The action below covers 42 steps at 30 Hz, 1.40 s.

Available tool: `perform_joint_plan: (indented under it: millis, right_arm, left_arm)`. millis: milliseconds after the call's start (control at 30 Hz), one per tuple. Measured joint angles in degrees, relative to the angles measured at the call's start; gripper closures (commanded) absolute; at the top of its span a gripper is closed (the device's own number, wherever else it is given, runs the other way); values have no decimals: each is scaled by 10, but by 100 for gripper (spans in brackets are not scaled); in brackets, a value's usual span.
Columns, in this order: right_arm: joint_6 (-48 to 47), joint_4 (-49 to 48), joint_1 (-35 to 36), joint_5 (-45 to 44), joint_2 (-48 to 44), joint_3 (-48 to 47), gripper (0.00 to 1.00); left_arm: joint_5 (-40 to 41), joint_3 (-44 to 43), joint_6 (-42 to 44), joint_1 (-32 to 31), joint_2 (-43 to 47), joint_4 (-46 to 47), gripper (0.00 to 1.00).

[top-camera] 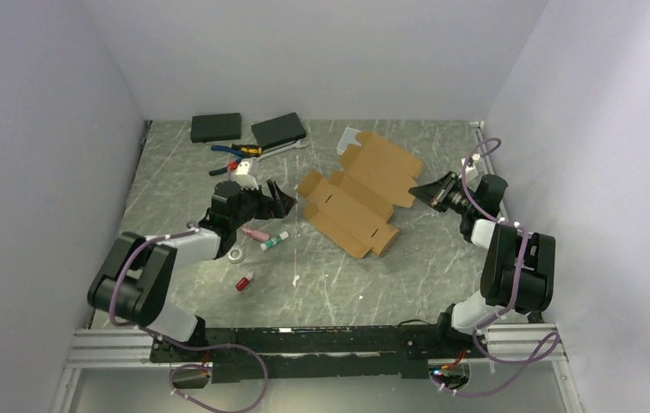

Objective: Fold the paper box

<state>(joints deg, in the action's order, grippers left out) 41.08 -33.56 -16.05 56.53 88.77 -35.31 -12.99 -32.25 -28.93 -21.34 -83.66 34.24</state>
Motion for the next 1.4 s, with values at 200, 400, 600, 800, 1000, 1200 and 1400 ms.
perform_joint_plan:
  millis: [200,400,600,800,1000,1200,1400]
  right_arm:
    - [-6,-16,-2,21,-1,0,100]
    - [-6,-24,-2,30,-1,0,100]
    - [-4,-30,-2,40,-1,0,100]
    - [-1,-35,-2,43,-1,0,100]
    - [0,-39,-2,50,-1,0,100]
    - [-7,-35,-2,52,-1,0,100]
    - [-45,10,-1,53,-1,-12,99]
  left_arm:
    - [-100,-63,7,53,-122,49,0]
    - [-166,-142,22,63,-214,60,9]
    - [-222,-227,27,63,-284,54,27]
    - [-272,-265,20,63,-343,54,48]
    - [-299,-271,12,63,-367,50,87]
    - [-302,-267,29,61,-361,54,100]
    - [-249,-197,60,44,-283,51,100]
